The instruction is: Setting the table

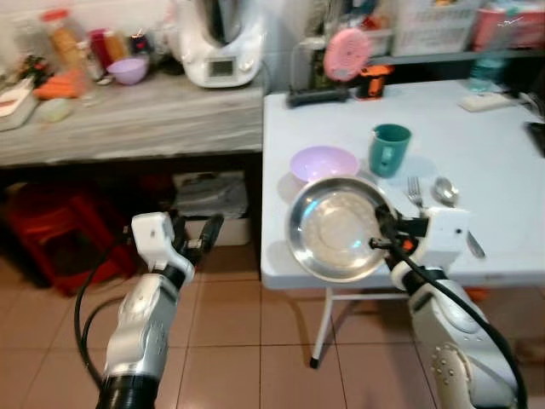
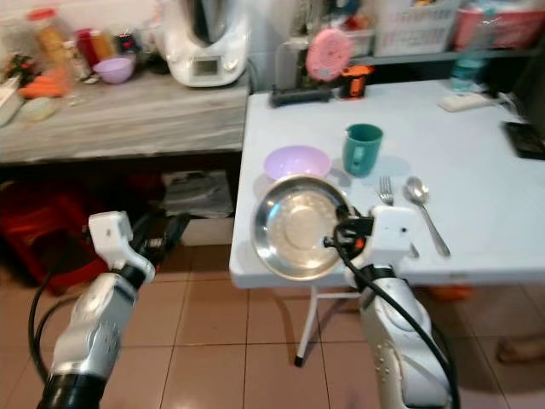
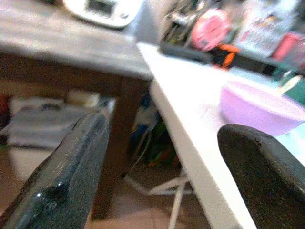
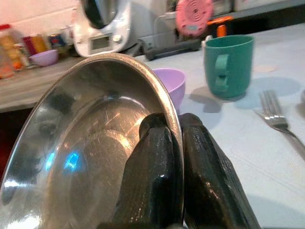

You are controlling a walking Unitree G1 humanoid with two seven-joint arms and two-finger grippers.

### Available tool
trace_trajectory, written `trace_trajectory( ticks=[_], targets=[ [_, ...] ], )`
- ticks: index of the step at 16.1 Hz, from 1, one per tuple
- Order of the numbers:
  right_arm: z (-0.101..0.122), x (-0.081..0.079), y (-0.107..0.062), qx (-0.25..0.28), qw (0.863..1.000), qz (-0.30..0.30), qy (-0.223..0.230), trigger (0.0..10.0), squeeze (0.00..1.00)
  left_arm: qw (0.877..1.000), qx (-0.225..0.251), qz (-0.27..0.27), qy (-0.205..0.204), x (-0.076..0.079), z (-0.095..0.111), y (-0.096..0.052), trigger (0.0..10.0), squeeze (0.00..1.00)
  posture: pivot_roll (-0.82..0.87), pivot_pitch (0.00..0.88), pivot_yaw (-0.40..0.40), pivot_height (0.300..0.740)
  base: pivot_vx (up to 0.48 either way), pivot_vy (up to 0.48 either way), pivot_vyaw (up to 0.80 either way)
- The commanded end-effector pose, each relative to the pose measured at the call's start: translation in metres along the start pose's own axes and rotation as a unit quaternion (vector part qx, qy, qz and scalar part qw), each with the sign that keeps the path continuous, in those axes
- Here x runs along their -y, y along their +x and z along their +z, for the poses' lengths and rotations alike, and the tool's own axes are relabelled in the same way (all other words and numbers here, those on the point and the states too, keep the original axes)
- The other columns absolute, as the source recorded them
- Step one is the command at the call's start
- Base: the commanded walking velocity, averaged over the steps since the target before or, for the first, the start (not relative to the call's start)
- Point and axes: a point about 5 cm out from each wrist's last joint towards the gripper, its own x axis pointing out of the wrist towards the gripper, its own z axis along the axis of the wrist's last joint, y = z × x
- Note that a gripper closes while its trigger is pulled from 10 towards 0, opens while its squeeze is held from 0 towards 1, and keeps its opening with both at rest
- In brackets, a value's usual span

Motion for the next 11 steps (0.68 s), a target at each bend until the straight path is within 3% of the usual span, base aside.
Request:
trace_trajectory(
  ticks=[1,9,11],
  targets=[
    [0.0054,-0.0099,0.0021,0.015,1.000,0.016,0.003,10.0,0.00,1.000,-0.001,0.012,0.009,-0.0094,0.0011,-0.0047,10.0,0.00,-0.11,0.000,0.079,0.740,0.000,0.375,-0.51],
    [0.0057,-0.0070,0.0012,0.020,1.000,0.009,0.000,10.0,0.00,1.000,0.002,0.015,0.011,-0.0093,0.0020,-0.0021,10.0,0.00,-0.11,0.000,0.079,0.740,0.000,0.376,-0.52],
    [0.0066,-0.0051,-0.0002,0.024,1.000,0.007,-0.003,10.0,0.00,1.000,0.004,0.022,0.015,-0.0110,0.0028,-0.0022,10.0,0.00,-0.11,0.000,0.079,0.740,0.000,0.381,0.00]
  ],
)
